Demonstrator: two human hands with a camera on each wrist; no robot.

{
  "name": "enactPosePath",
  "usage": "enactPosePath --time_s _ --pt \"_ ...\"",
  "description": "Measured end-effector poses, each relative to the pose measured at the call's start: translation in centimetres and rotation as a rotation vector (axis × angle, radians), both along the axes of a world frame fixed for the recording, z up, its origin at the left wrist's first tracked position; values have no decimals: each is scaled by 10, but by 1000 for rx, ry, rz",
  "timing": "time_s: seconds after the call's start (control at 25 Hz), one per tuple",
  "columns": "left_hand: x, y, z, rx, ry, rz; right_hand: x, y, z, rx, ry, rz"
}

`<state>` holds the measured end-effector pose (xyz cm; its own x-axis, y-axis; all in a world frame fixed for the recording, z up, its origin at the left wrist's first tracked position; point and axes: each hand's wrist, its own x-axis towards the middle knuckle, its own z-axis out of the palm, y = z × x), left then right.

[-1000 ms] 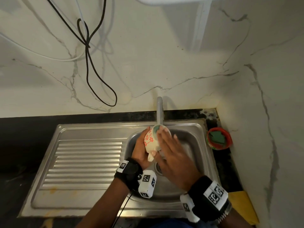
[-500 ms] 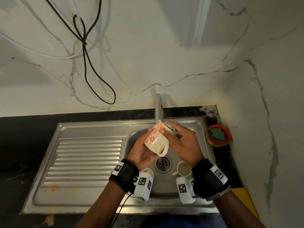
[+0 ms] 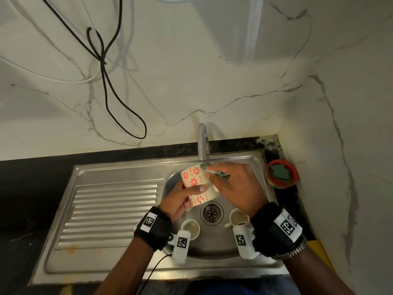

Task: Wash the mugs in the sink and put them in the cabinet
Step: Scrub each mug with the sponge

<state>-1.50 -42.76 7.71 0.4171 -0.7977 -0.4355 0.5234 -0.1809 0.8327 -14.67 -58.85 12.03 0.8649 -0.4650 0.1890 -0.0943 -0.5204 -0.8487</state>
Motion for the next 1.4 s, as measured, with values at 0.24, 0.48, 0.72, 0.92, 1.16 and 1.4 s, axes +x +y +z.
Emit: enactPosePath --time_s 0.24,0.48,0.72,0.92,1.16,1.4 --pt "0 -6 -1 36 -366 107 -16 13 -5 -288 124 -48" --pt "-3 -10 1 55 -549 134 0 0 13 -406 211 -38" --pt "-2 -1 2 42 -498 210 -12 -1 1 -245 186 -176" --pt "-2 -4 5 -3 -588 129 0 -1 15 -383 154 -84" --pt "-2 -2 4 20 -525 212 -8 6 -11 -137 104 -254" --pt "-7 0 -8 -51 -69 325 -7 -2 -7 654 35 -149"
